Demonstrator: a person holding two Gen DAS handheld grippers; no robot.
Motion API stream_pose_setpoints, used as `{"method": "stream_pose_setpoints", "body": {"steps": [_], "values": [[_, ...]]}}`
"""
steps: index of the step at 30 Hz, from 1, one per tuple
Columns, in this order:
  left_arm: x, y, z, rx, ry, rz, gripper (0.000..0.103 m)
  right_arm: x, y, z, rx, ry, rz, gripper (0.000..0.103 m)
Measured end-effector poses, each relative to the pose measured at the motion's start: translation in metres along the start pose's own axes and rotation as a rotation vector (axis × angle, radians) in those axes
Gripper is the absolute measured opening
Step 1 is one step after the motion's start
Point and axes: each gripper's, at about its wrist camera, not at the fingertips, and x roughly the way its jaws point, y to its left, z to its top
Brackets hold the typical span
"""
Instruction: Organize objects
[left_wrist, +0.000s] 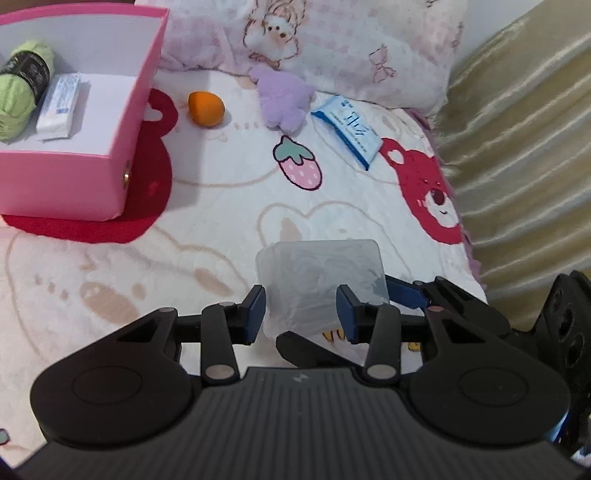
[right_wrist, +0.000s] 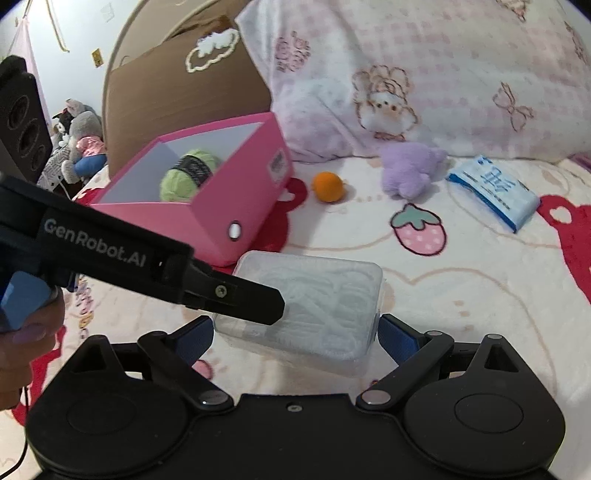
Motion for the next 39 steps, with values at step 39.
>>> {"method": "stream_pose_setpoints", "body": {"steps": [39], "values": [[-0.137, 0.02, -0.011, 0.088, -0.105, -0.033, 0.038, -0.058, 0.097, 0.049, -0.17, -0.041, 0.017, 0.085]]}}
